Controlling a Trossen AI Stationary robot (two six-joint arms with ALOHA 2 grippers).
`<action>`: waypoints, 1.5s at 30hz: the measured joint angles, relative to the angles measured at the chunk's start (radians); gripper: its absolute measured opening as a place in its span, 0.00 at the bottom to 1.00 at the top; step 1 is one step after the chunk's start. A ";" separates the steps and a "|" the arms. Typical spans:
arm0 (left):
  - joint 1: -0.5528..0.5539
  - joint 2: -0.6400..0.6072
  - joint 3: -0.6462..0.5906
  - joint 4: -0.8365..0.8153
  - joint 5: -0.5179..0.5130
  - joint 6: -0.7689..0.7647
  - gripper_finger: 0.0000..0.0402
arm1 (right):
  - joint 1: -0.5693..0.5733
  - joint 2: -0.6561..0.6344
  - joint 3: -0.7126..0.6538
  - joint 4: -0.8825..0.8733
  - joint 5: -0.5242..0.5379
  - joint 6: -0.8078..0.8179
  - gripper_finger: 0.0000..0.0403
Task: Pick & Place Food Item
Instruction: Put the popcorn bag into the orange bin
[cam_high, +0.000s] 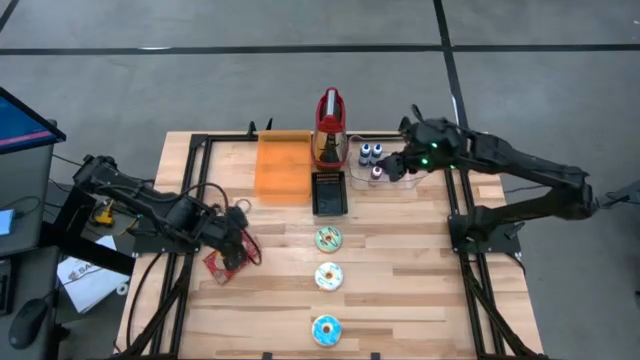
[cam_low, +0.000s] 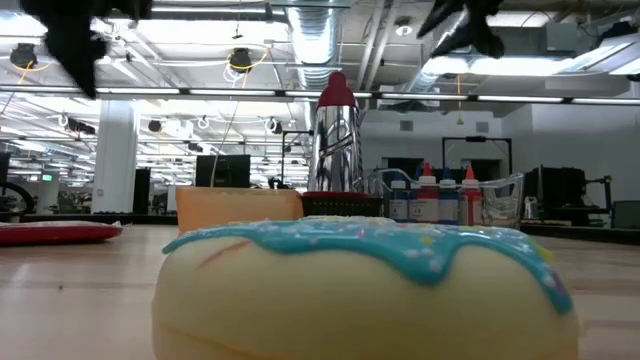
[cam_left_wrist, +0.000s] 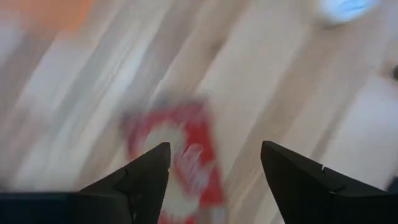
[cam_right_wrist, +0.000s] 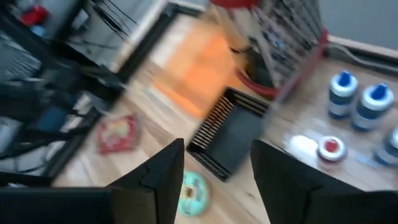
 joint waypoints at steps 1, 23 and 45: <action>0.000 0.000 0.000 -0.050 0.018 -0.072 0.62 | 0.023 -0.009 0.000 0.012 0.021 0.014 0.43; -0.280 0.288 -0.223 0.222 0.040 -0.415 0.64 | 0.189 0.026 -0.001 0.063 0.135 0.097 0.41; -0.242 0.531 -0.175 0.184 0.028 -0.366 0.39 | 0.189 0.026 -0.001 0.063 0.135 0.122 0.41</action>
